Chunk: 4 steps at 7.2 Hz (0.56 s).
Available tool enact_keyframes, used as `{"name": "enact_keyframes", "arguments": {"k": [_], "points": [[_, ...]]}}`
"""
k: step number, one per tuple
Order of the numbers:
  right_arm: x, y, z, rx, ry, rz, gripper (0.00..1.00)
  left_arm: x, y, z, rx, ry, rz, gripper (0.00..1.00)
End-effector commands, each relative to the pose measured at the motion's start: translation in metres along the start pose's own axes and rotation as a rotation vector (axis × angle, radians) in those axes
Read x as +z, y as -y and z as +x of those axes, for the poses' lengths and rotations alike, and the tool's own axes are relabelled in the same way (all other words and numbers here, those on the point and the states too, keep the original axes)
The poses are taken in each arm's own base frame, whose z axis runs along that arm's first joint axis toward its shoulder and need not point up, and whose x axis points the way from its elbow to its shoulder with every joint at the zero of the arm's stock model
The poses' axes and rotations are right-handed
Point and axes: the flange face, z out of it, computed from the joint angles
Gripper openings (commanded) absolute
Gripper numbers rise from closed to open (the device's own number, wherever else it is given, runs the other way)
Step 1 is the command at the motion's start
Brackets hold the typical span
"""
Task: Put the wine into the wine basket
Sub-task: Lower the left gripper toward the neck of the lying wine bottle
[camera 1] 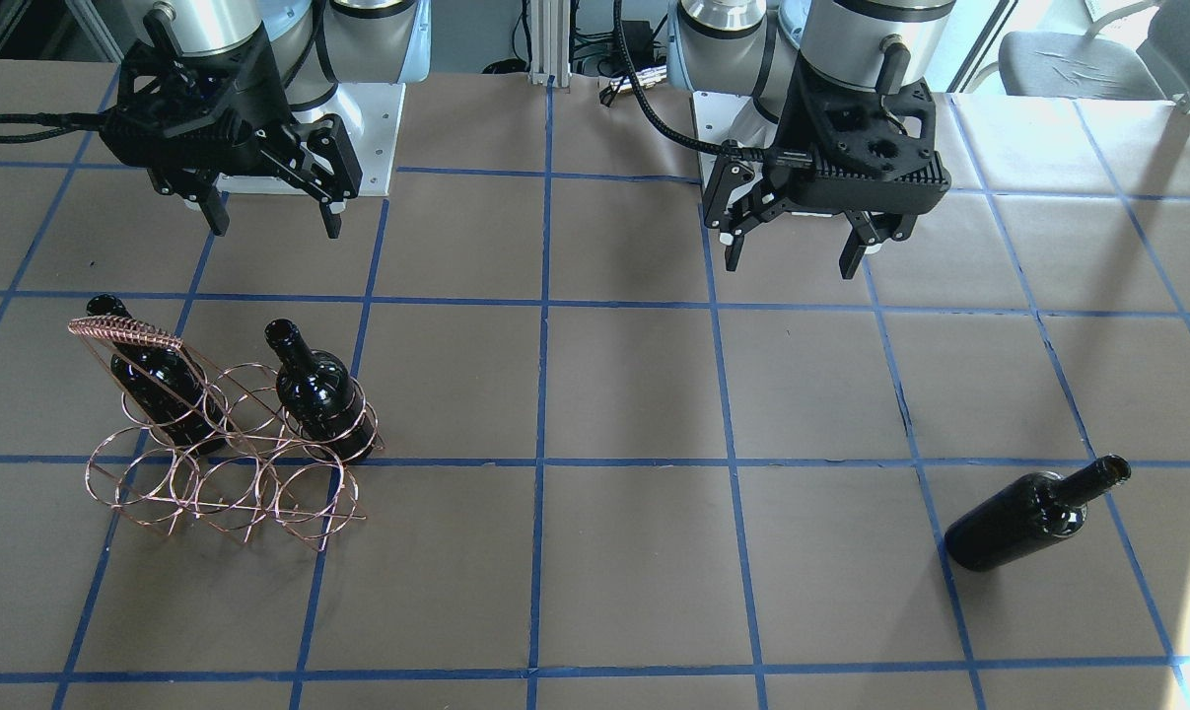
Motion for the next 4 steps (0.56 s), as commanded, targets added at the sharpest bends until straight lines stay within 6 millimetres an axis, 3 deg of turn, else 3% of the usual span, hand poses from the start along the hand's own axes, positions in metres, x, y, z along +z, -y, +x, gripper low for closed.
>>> {"name": "enact_keyframes", "arguments": {"k": [1, 4], "points": [[0.000, 0.000, 0.000, -0.001, 0.001, 0.000, 1.00, 0.010, 0.014, -0.081, -0.058, 0.017, -0.032, 1.00], [0.000, 0.000, 0.000, -0.001, 0.001, 0.000, 1.00, 0.068, 0.031, -0.217, 0.004, 0.007, -0.147, 1.00]]}}
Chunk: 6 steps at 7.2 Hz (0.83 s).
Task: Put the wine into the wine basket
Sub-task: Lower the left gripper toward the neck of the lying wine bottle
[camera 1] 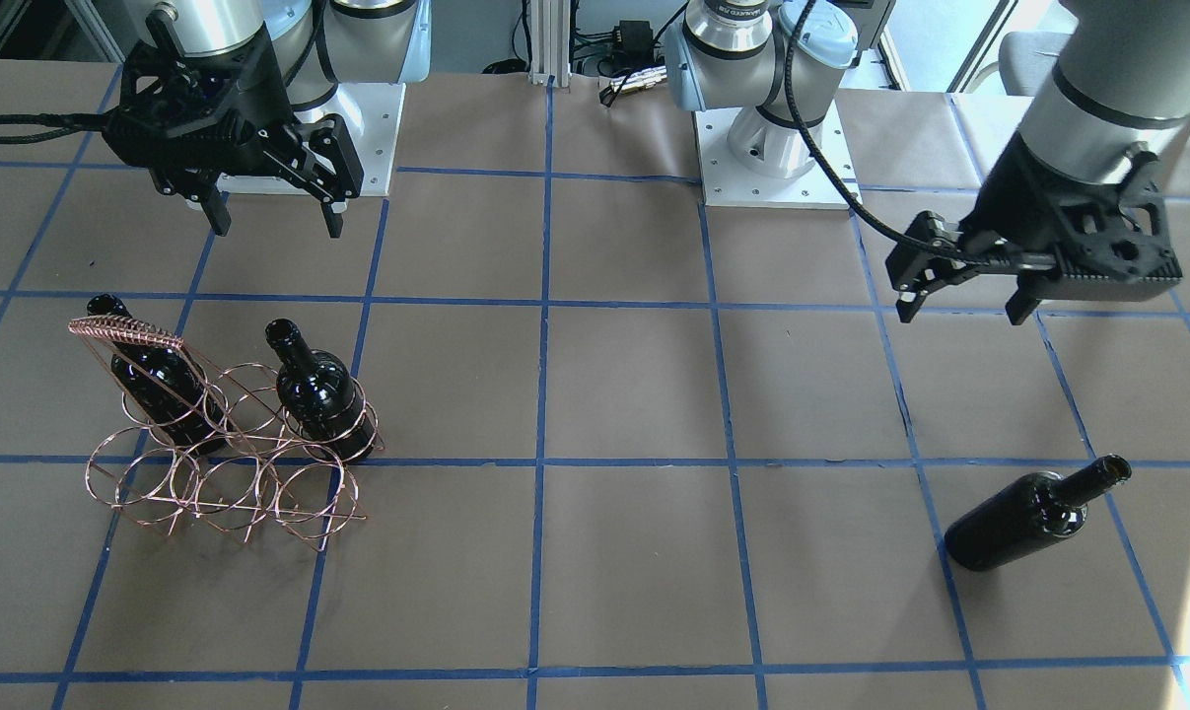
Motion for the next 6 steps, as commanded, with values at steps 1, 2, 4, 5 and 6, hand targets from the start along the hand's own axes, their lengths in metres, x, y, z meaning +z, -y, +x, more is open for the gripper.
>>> {"name": "enact_keyframes", "arguments": {"k": [1, 2, 4, 5, 6], "points": [[0.000, 0.000, 0.000, 0.000, 0.000, -0.001, 1.00, 0.050, 0.029, -0.089, 0.076, 0.005, -0.011, 1.00], [0.000, 0.000, 0.000, 0.000, 0.000, -0.001, 1.00, 0.066, 0.047, -0.105, 0.090, 0.017, 0.008, 1.00], [0.000, 0.000, 0.000, 0.000, 0.000, -0.001, 1.00, 0.075, 0.096, -0.132, 0.090, 0.047, 0.068, 1.00], [0.000, 0.000, 0.000, 0.000, -0.001, 0.000, 1.00, 0.089, 0.105, -0.136, 0.088, 0.043, 0.060, 1.00], [0.000, 0.000, 0.000, 0.001, 0.000, 0.001, 1.00, 0.103, 0.108, -0.137, 0.088, 0.030, 0.043, 1.00]]}}
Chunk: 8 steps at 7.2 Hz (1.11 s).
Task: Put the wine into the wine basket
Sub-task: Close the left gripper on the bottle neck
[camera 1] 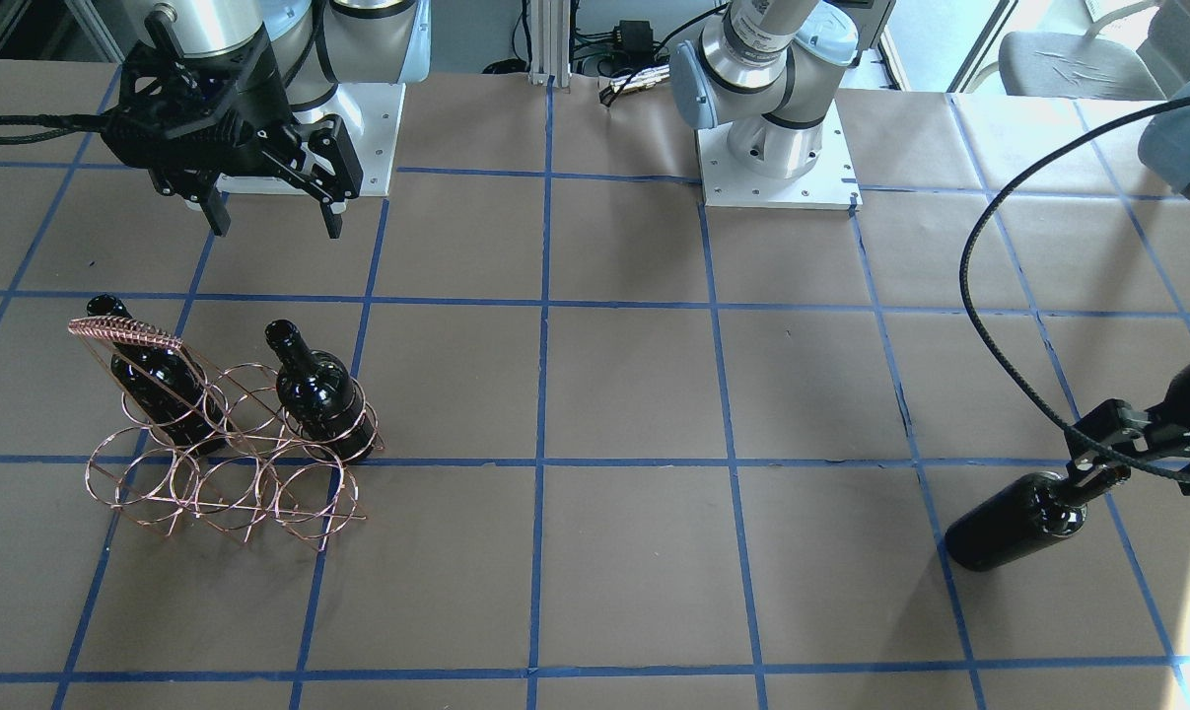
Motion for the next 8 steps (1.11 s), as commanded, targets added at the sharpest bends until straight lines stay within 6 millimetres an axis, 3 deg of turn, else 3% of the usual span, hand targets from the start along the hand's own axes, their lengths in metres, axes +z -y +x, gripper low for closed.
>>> {"name": "enact_keyframes", "arguments": {"k": [1, 3, 4, 5, 6, 8], "points": [[0.000, 0.000, 0.000, 0.001, 0.002, 0.000, 1.00, 0.021, 0.008, -0.004, -0.002, -0.016, -0.016, 1.00], [0.000, 0.000, 0.000, 0.000, 0.002, 0.000, 1.00, 0.041, 0.010, -0.004, -0.007, -0.036, -0.052, 0.95], [0.000, 0.000, 0.000, 0.000, 0.002, 0.000, 1.00, 0.049, 0.008, -0.004, -0.012, -0.037, -0.070, 0.84], [0.000, 0.000, 0.000, 0.000, 0.002, 0.000, 1.00, 0.047, 0.009, -0.005, -0.002, -0.029, -0.067, 0.39], [0.000, 0.000, 0.000, 0.000, 0.002, 0.000, 1.00, 0.045, 0.009, -0.005, -0.006, -0.028, -0.062, 0.11], [0.000, 0.000, -0.001, -0.002, 0.002, 0.000, 1.00, 0.042, 0.008, -0.004, -0.014, -0.031, -0.062, 0.00]]}}
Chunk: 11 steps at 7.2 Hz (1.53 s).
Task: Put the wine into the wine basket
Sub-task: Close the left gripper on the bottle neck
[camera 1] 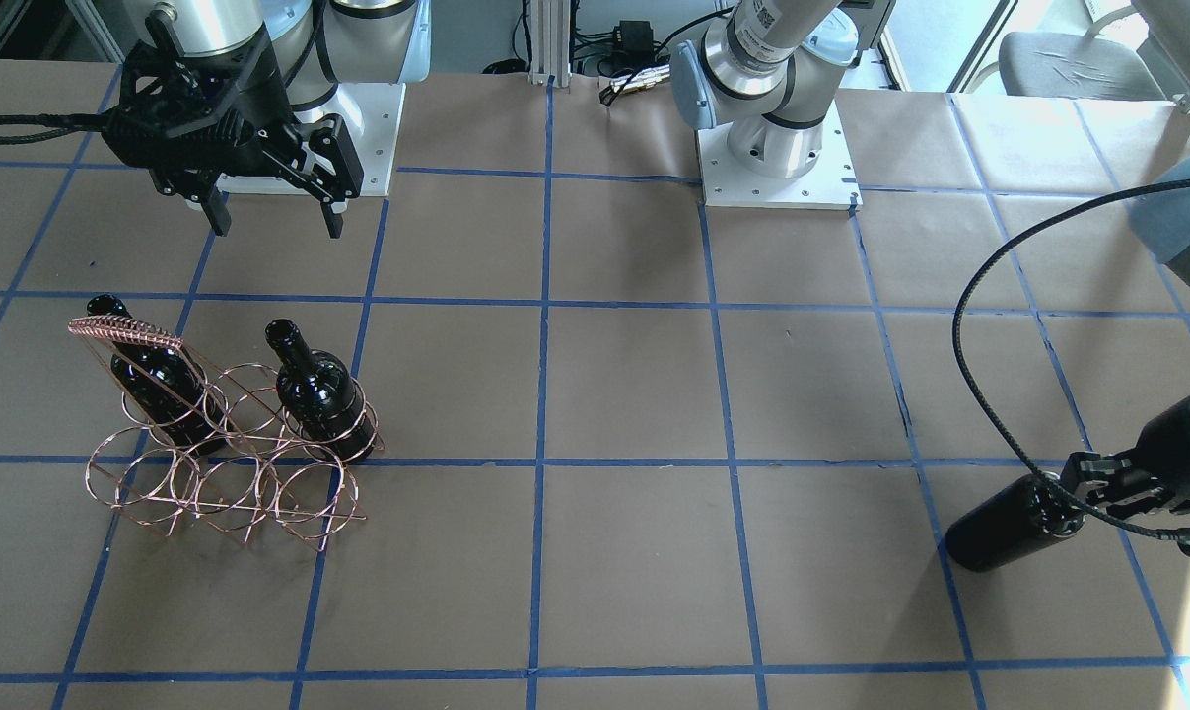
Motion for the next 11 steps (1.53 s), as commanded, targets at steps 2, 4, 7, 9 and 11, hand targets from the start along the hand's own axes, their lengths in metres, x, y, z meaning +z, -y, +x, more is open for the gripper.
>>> {"name": "enact_keyframes", "arguments": {"k": [2, 4, 7, 9, 11], "points": [[0.0000, -0.0002, -0.0006, -0.001, 0.000, 0.000, 1.00, -0.0142, -0.0023, 0.0006, 0.000, 0.010, 0.017, 0.00], [0.0000, -0.0002, -0.0007, -0.012, 0.002, 0.000, 1.00, -0.0174, -0.0030, 0.0010, -0.002, 0.011, 0.022, 0.00], [0.0000, -0.0002, -0.0006, -0.012, 0.000, 0.000, 1.00, -0.0157, -0.0031, 0.0009, 0.001, 0.011, 0.018, 0.29], [0.0000, -0.0002, -0.0006, -0.012, 0.000, 0.000, 1.00, -0.0161, -0.0034, 0.0012, 0.007, 0.010, 0.020, 0.60], [0.0000, -0.0002, -0.0007, -0.013, 0.002, 0.000, 1.00, -0.0148, -0.0045, 0.0019, 0.007, 0.008, 0.016, 0.73]]}}
